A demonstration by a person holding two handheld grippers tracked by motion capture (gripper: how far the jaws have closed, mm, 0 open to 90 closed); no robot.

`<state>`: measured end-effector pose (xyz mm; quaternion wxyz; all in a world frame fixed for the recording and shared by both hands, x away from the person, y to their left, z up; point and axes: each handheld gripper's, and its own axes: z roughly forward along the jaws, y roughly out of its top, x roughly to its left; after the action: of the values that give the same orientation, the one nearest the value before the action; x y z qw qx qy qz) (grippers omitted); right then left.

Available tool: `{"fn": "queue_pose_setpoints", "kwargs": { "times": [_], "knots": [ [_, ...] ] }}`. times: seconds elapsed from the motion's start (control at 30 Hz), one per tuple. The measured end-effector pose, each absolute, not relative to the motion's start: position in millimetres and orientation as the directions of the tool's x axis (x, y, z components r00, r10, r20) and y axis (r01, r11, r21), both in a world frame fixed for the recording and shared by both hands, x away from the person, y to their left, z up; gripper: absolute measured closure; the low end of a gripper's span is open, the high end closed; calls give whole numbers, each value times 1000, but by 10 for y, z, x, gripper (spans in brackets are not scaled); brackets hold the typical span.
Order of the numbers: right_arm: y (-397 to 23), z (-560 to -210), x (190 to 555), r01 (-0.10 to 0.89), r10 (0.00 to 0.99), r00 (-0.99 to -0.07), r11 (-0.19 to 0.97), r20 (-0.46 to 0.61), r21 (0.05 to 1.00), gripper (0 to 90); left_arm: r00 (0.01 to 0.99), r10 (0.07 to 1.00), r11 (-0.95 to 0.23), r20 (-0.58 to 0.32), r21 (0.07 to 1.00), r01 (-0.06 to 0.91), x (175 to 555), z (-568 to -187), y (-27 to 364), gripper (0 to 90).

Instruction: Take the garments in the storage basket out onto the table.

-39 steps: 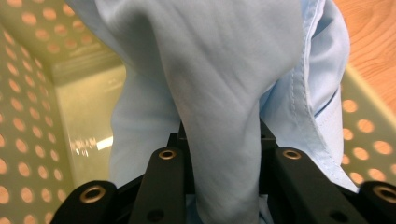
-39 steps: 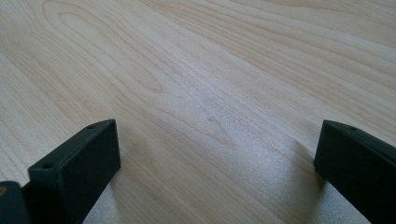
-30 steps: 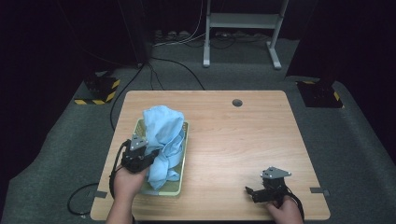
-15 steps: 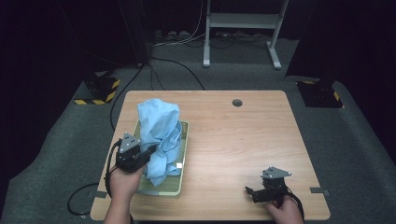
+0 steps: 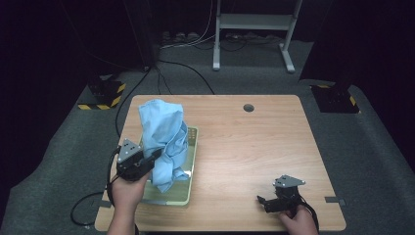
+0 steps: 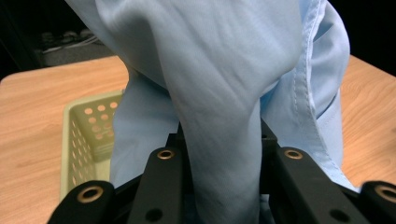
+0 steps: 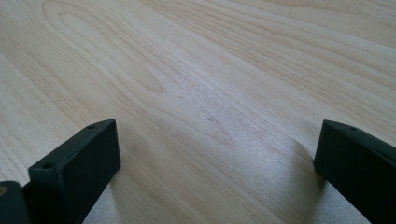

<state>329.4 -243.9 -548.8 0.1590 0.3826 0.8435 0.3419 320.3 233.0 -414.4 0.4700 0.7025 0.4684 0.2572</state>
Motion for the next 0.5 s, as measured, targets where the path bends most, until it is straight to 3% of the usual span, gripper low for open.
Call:
{"fn": "queue_pose_setpoints", "kwargs": {
  "times": [0.5],
  "knots": [
    [-2439,-5488,3294,537,754,-657,473,-7,698,2,436,898,-104,-63,931,350,3130,-4071,2279,725]
  ]
}}
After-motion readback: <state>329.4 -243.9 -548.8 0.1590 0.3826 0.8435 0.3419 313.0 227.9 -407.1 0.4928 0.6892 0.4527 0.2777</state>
